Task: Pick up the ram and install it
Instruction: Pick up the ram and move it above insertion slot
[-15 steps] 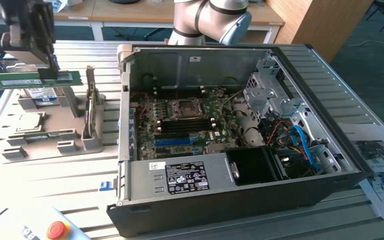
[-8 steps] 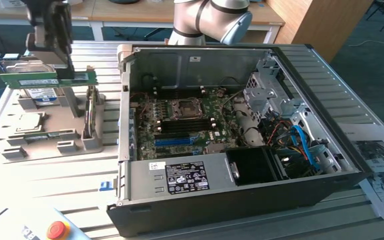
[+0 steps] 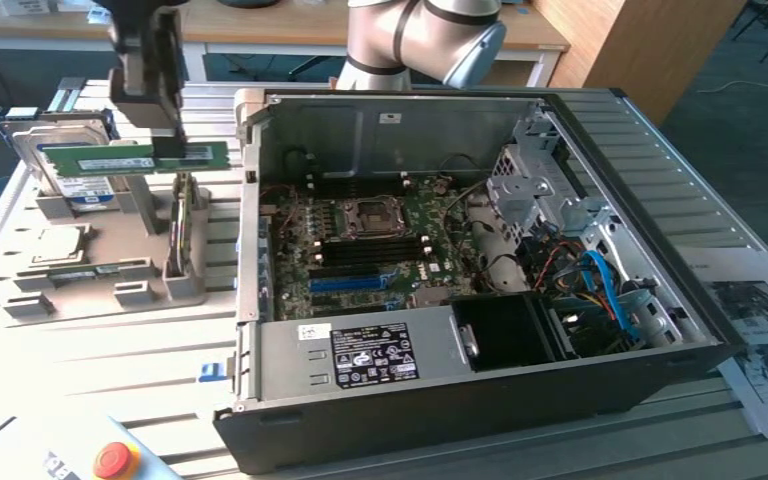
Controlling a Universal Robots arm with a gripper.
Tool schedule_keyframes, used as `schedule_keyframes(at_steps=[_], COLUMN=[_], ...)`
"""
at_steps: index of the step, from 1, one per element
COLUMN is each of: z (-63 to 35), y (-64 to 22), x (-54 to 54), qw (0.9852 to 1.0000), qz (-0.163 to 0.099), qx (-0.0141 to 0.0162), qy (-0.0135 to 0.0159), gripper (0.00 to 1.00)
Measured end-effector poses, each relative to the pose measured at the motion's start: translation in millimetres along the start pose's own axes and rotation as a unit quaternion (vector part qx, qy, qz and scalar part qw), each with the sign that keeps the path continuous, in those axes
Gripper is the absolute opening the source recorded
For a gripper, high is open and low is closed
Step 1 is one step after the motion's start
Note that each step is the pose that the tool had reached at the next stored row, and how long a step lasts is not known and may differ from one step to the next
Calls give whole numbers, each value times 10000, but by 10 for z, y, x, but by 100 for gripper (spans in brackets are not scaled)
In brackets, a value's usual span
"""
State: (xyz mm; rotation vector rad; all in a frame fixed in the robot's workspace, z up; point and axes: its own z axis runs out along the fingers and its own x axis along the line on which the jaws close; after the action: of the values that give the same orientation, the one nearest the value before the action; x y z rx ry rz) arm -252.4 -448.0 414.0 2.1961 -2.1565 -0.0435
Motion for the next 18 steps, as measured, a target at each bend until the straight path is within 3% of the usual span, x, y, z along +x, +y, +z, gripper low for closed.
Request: schedule_keyframes(at_steps=[18], z=[-42], y=[-654], x=[23], qw=[10000], qz=[0], qx=[-25], qy=[-1], gripper=[12])
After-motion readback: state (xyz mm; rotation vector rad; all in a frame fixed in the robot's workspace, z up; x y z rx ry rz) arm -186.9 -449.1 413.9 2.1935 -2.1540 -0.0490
